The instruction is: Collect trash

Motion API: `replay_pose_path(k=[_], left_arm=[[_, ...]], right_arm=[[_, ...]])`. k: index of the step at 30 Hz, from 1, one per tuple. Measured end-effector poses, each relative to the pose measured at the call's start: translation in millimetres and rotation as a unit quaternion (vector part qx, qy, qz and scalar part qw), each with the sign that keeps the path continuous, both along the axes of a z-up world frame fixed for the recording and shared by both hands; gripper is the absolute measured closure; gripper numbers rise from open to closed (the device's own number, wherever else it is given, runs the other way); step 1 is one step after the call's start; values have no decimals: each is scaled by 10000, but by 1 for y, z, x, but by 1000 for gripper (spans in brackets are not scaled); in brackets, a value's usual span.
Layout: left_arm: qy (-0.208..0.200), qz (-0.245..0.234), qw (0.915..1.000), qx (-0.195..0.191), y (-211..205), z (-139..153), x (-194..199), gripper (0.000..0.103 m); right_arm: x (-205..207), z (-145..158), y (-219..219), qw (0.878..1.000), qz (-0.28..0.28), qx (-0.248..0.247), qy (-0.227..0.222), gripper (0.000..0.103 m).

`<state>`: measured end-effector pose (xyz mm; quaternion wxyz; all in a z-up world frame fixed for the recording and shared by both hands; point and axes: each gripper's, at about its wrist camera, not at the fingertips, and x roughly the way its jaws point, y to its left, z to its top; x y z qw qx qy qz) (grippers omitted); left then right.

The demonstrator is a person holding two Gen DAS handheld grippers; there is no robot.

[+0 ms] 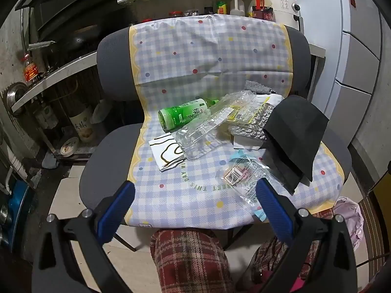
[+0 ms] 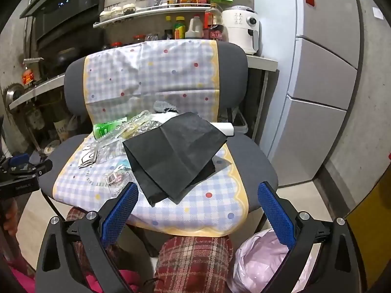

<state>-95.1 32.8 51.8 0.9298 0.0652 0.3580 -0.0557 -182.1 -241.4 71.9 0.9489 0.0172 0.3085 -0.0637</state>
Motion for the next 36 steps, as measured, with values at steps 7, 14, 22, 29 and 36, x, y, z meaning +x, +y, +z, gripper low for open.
replay_pose_path(k=[7,14,22,29,36], left_arm=[[-10,-14,10000,8,1,1,1,7],[-10,-14,10000,4,1,1,1,7],[-9,-18,10000,12,0,1,1,7],[-15,-22,10000,12,0,2,1,7],[-16,-26,10000,14,-1,2,0,7]], right_arm=[[0,0,-1,10000,5,1,1,6],[1,4,1,10000,2,-3,8,6],[0,-6,-4,10000,-16,-1,23,6],[0,-5,-2,10000,-14,30,12,6],[0,-8,-3,10000,-26,53,8,6]])
